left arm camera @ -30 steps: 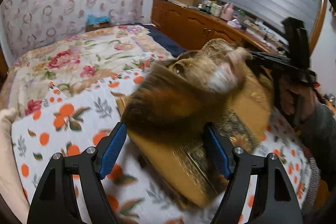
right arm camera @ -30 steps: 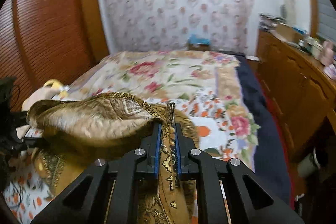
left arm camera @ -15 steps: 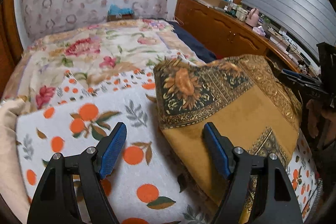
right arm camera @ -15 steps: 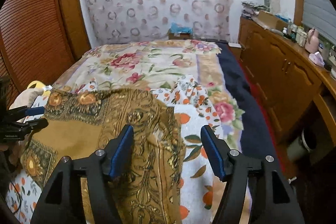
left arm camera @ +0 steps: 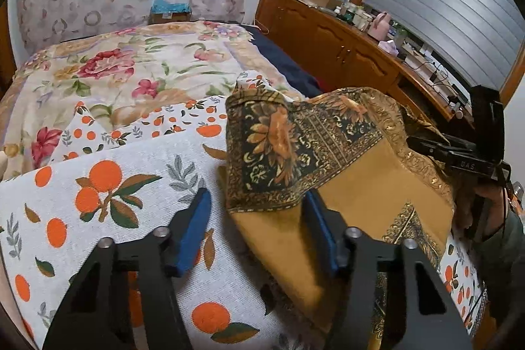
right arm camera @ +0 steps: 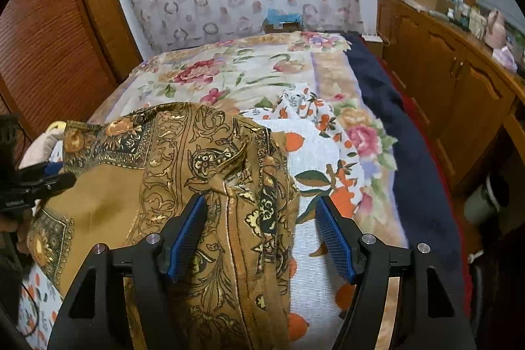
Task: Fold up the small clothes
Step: 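Open both grippers and release the folded brown shirt, then grasp the folded shirt bundle with both grippers and lift it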
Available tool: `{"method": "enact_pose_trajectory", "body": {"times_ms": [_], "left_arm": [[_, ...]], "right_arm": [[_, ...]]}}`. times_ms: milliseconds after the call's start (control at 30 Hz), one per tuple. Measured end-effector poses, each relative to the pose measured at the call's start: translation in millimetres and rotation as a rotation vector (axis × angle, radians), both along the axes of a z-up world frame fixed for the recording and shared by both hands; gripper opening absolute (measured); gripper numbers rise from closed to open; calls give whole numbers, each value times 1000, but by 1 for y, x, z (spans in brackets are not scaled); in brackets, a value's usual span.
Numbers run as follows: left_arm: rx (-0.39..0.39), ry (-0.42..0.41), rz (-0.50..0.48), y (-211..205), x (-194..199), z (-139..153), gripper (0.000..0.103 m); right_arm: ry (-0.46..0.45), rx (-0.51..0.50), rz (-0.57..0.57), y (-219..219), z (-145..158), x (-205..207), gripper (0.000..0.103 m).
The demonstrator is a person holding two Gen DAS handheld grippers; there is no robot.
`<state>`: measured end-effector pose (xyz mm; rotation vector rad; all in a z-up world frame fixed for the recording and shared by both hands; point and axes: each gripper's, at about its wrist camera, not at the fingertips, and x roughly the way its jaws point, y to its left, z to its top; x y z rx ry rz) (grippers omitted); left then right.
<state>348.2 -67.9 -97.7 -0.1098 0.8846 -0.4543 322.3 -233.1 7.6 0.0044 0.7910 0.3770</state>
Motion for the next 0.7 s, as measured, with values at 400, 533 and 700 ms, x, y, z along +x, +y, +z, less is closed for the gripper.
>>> {"method": "enact_pose_trajectory", "body": {"times_ms": [400, 533, 700], "left_arm": [[27, 0, -32, -7, -1, 1, 8], [27, -43, -44, -10, -13, 13, 6], [-24, -127, -31, -4, -37, 43, 6]], "right_arm": [[1, 57, 53, 5, -6, -6, 19], [-78, 21, 49, 7, 0, -19, 13], [-162, 39, 53, 7, 17, -37, 13]]}}
